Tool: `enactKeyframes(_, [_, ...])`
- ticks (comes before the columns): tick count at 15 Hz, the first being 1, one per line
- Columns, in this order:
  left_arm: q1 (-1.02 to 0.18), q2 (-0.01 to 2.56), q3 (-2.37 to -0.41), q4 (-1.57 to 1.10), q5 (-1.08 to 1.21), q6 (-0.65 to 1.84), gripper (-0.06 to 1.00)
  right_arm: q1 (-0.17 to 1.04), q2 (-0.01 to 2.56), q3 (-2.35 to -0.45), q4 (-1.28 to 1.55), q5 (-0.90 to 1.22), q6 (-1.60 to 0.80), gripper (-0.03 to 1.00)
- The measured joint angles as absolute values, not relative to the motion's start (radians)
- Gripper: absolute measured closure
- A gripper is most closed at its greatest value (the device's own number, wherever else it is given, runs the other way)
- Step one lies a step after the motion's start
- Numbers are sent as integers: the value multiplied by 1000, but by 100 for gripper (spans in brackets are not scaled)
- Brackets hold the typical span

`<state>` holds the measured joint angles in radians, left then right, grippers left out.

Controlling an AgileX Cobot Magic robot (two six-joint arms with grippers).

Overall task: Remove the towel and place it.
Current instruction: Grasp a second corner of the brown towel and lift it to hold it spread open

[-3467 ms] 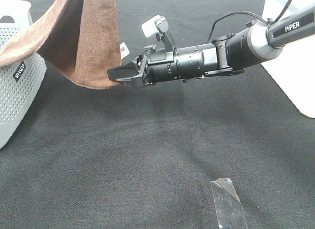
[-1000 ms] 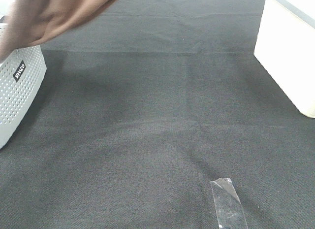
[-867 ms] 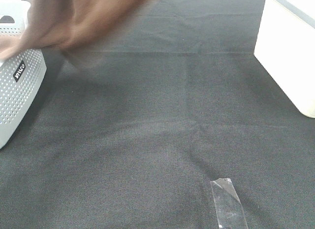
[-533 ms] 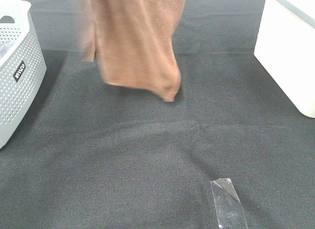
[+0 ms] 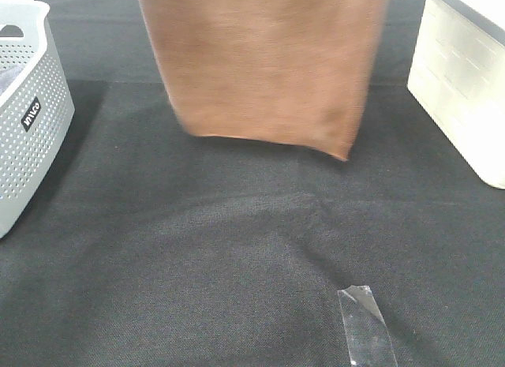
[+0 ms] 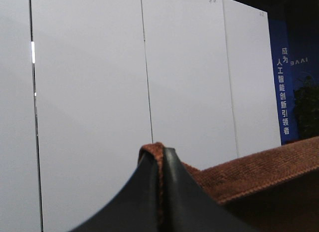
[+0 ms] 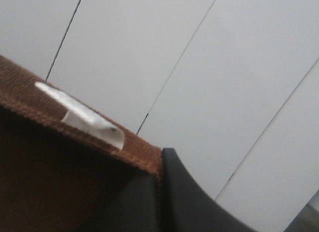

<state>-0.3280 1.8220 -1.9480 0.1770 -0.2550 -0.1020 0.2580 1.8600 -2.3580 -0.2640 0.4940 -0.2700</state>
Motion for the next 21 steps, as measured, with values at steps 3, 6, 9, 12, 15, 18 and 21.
enactKeyframes(3, [-321, 1948, -2085, 166, -314, -105, 94, 192, 1908, -2358, -69, 385, -331, 97])
enactKeyframes(6, [-304, 2055, -2232, 157, -310, -105, 94, 185, 1973, -2358, -19, 270, -447, 97])
enactKeyframes(9, [-286, 2143, -2352, 156, -305, -96, 94, 185, 2029, -2358, -19, 128, -465, 97])
enactKeyframes(12, [-267, 2228, -2437, 158, -339, -94, 94, 185, 2087, -2358, -23, 19, -469, 97])
enactKeyframes(15, [-247, 2289, -2477, 165, -386, -94, 94, 187, 2145, -2358, -39, -113, -469, 97])
enactKeyframes(18, [-240, 2335, -2486, 170, -452, -94, 94, 187, 2186, -2376, -53, -180, -467, 97])
enactKeyframes(21, [-239, 2371, -2487, 176, -460, -94, 94, 175, 2230, -2406, -56, -182, -436, 97])
